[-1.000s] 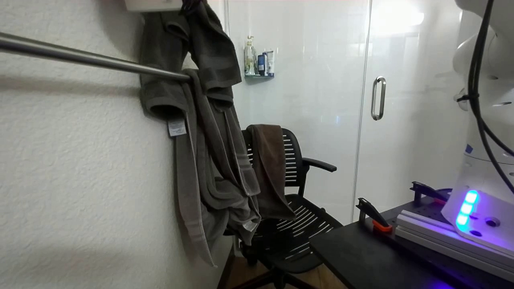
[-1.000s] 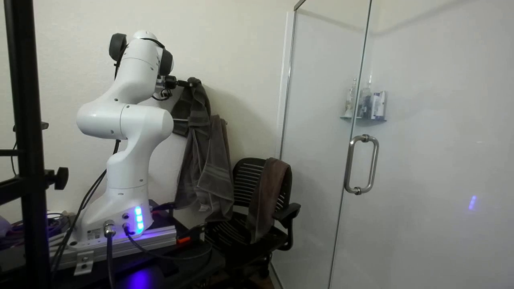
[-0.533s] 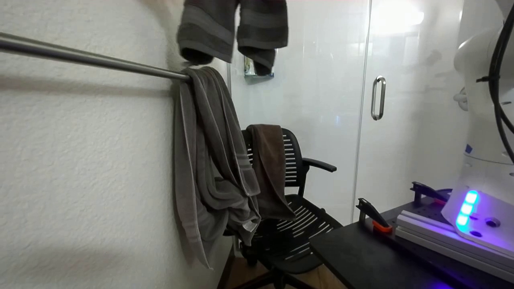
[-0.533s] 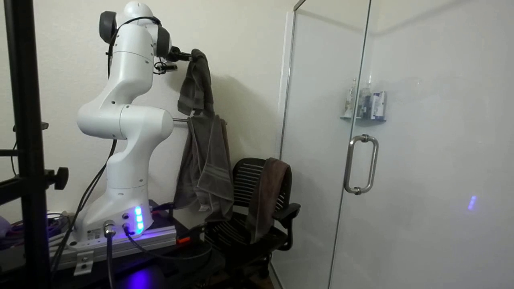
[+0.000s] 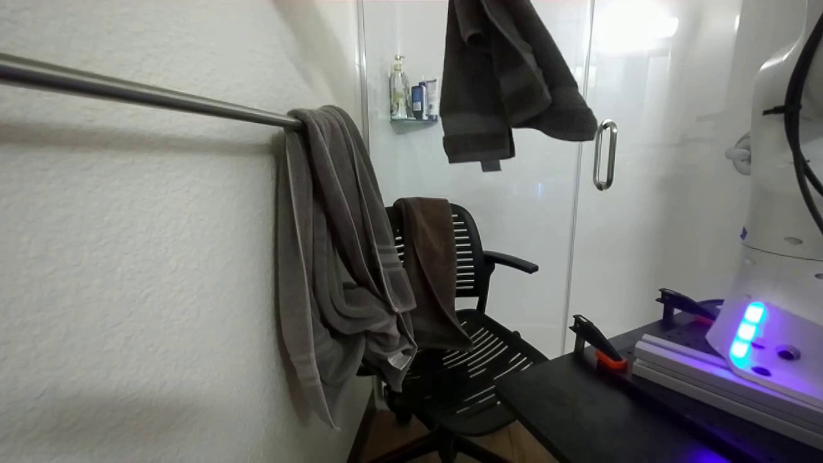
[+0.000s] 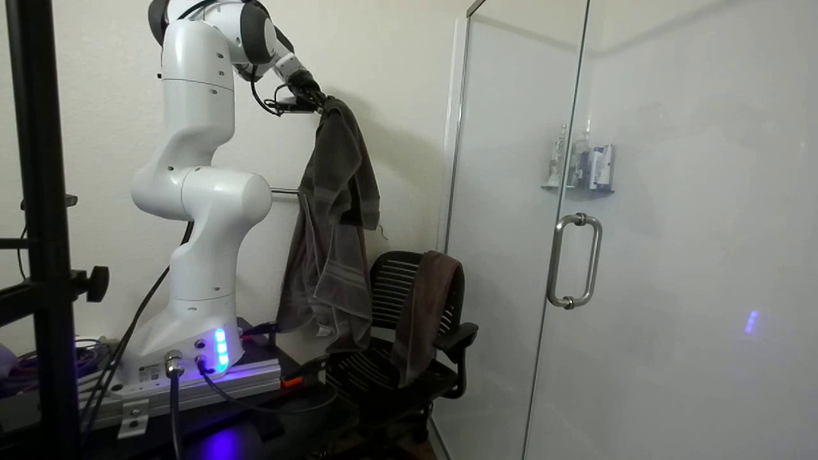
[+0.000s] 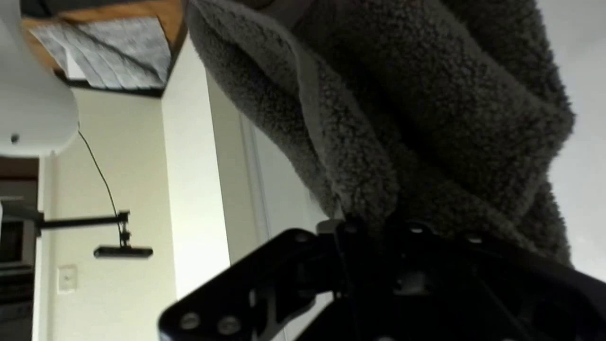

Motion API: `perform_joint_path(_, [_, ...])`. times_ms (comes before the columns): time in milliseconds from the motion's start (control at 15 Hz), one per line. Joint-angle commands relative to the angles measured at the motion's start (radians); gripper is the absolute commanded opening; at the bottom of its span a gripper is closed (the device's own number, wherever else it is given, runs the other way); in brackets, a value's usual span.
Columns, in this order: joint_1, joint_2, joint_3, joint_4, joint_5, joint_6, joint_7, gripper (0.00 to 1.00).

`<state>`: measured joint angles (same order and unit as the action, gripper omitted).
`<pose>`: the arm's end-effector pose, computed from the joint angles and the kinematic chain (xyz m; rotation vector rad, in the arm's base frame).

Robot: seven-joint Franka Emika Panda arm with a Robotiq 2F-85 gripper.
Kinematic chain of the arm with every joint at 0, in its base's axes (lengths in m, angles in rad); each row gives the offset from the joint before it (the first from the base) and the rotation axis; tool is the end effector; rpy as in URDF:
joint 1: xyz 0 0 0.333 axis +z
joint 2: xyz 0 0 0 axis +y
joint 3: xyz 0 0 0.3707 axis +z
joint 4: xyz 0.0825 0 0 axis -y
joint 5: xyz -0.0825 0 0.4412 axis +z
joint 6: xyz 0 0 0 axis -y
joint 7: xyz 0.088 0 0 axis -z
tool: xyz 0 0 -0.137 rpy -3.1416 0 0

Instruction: Remove the leftmost towel from the bar and put it on the black seat

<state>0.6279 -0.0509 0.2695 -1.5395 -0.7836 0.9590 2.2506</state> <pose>0.3977 0.3223 0.7111 1.6721 -1.8035 1.0012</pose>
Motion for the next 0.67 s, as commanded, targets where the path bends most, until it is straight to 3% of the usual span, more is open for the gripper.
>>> perform_joint_path(0, [-0.136,-0.066,-0.003,-0.181,0.233,0.272,0.097,0.03])
perform_joint_path(133, [-0.195,-0.072,0.009,-0.276,0.324,0.433,0.116,0.03])
perform_joint_path(267, [-0.208,-0.074,0.040,-0.409,0.223,0.547,0.140,0.03])
perform_joint_path(333, [-0.222,-0.021,0.041,-0.266,0.264,0.452,0.106,0.12])
perform_joint_path(467, [-0.225,-0.021,0.054,-0.353,0.237,0.514,0.133,0.12])
perform_joint_path(533, [-0.223,-0.022,0.060,-0.369,0.233,0.521,0.140,0.03])
perform_joint_path(600, [-0.229,-0.012,0.057,-0.356,0.247,0.546,0.127,0.03])
